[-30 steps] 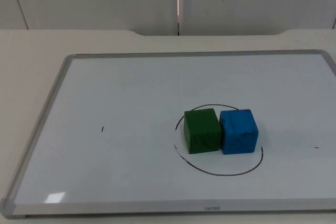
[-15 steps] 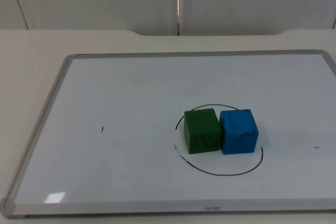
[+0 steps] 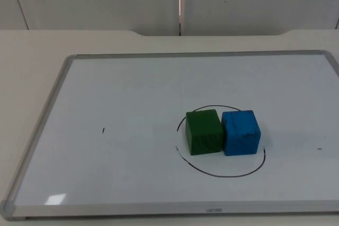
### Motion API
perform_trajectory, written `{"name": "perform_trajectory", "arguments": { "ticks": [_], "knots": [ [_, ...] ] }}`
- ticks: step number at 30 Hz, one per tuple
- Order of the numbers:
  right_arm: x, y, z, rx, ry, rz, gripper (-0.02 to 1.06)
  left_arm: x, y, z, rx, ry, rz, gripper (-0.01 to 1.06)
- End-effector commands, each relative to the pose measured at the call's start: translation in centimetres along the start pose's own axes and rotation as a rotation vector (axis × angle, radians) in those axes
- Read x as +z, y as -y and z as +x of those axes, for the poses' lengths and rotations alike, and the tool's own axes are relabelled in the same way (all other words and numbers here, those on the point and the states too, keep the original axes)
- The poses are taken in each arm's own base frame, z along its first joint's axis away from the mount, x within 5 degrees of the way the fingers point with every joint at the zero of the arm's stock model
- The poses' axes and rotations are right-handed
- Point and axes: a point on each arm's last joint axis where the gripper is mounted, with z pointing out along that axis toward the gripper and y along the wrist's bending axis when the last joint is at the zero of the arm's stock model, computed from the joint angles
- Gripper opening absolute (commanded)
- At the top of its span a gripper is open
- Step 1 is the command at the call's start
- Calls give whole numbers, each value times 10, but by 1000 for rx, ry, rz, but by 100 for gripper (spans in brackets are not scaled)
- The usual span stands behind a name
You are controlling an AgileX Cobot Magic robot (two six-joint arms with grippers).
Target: Push the two cubes into the marked area.
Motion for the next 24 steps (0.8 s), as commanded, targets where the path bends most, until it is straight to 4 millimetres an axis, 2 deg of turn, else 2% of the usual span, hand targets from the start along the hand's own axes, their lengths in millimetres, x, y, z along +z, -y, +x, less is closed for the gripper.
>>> {"name": "perform_trajectory", "arguments": {
  "ticks": [1,15,24],
  "knots": [
    [0,0,0,-14,3,-2,105,0,0,0,-7,10,1,105],
    [0,0,0,-14,3,-2,105,0,0,0,-7,10,0,105],
    [0,0,0,-14,3,-2,105,1,1,0,-76,9,-126,105]
  ]
}}
